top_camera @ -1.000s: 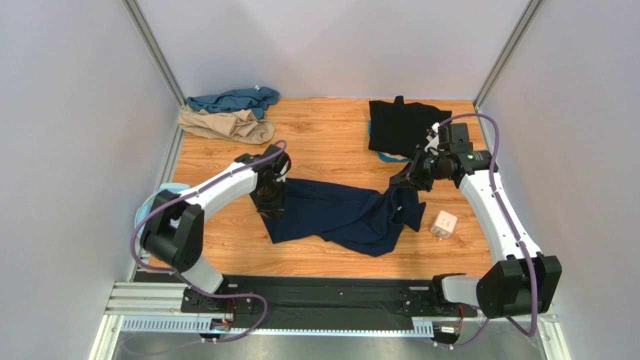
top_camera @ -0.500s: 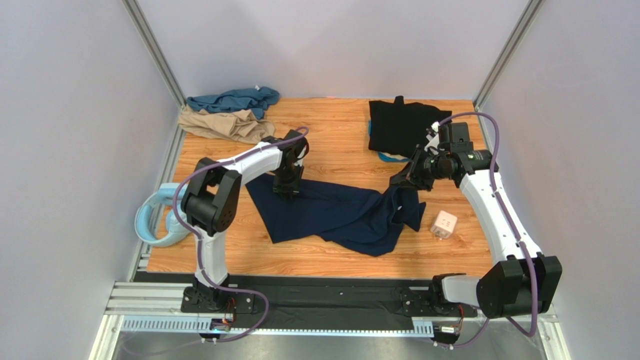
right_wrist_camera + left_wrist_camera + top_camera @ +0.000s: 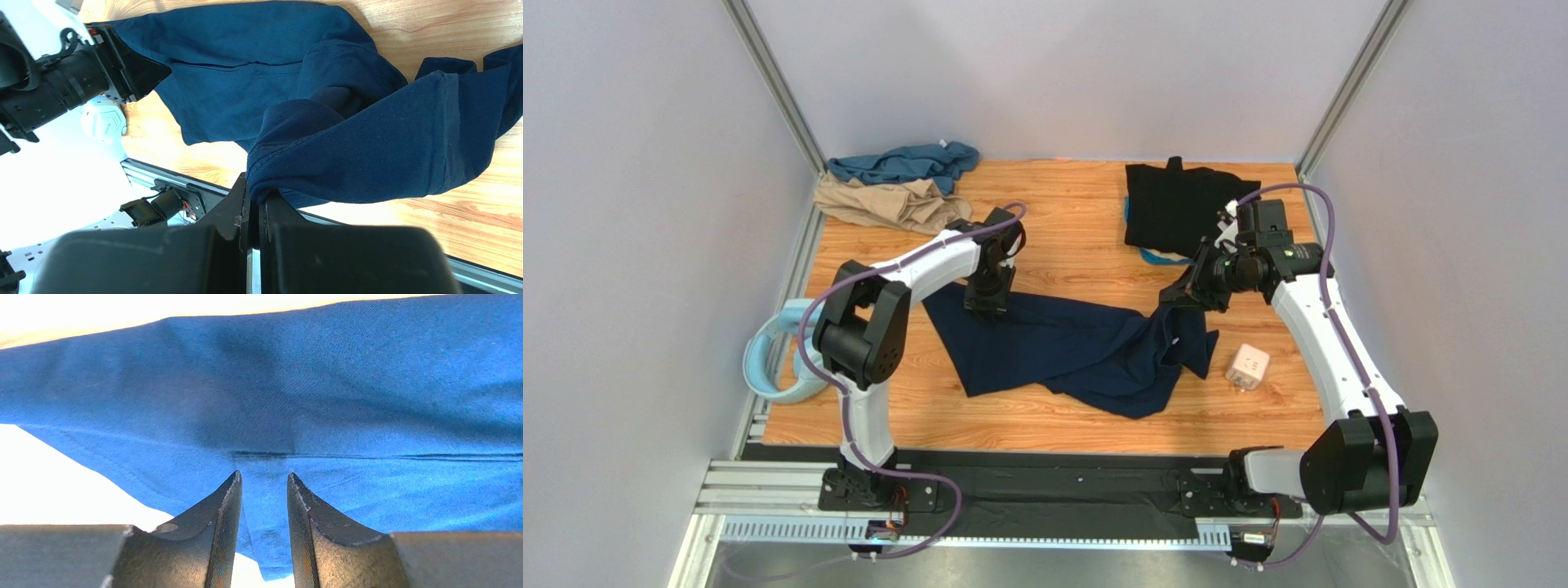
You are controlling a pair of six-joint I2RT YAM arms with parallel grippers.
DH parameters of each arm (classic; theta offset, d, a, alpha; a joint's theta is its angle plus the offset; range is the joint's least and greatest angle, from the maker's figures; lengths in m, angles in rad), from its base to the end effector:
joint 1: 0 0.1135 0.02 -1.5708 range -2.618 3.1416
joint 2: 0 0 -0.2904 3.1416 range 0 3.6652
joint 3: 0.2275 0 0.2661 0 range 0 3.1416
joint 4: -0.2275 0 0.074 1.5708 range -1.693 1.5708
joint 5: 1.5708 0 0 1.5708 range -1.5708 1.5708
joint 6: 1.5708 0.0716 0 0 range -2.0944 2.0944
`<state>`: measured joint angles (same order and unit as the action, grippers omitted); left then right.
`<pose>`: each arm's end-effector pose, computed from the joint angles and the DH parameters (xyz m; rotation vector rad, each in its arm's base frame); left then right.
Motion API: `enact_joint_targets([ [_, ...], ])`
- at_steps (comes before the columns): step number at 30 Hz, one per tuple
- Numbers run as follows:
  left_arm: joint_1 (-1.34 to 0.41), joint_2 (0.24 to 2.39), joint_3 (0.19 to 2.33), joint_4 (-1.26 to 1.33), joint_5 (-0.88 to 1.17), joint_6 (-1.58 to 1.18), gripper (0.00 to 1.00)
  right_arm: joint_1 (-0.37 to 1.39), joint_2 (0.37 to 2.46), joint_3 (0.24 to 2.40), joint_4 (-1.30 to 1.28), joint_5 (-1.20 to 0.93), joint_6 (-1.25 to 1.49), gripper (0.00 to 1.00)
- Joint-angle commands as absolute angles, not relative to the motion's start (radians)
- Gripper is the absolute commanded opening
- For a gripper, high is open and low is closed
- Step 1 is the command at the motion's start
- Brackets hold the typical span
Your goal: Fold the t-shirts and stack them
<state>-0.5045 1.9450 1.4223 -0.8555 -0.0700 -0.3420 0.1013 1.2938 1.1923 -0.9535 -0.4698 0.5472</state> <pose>0.3601 -0.1931 0.1637 0.2285 2.9284 -0.0228 0.2679 0.0598 0.3064 0.4279 2.6526 0.8337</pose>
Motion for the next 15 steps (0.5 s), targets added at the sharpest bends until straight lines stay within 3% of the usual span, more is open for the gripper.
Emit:
enact_joint_targets([
  [1,-0.502,1.894,1.445,-0.873,-0.098,-0.31,0.4,0.103,1.292,1.223,-0.945,-0.472,0.537,0.0],
  [13,-0.489,2.013,1.379,-0.802,-0.081,-0.321,0.4,0.101,1.276,1.235,-0.972,-0.465,0.522,0.0],
  [15,-0.489,2.011,1.362,-0.801,-0.071,-0.331,0.36,0.101,1.276,1.239,-0.974,-0.463,0.523,0.0],
])
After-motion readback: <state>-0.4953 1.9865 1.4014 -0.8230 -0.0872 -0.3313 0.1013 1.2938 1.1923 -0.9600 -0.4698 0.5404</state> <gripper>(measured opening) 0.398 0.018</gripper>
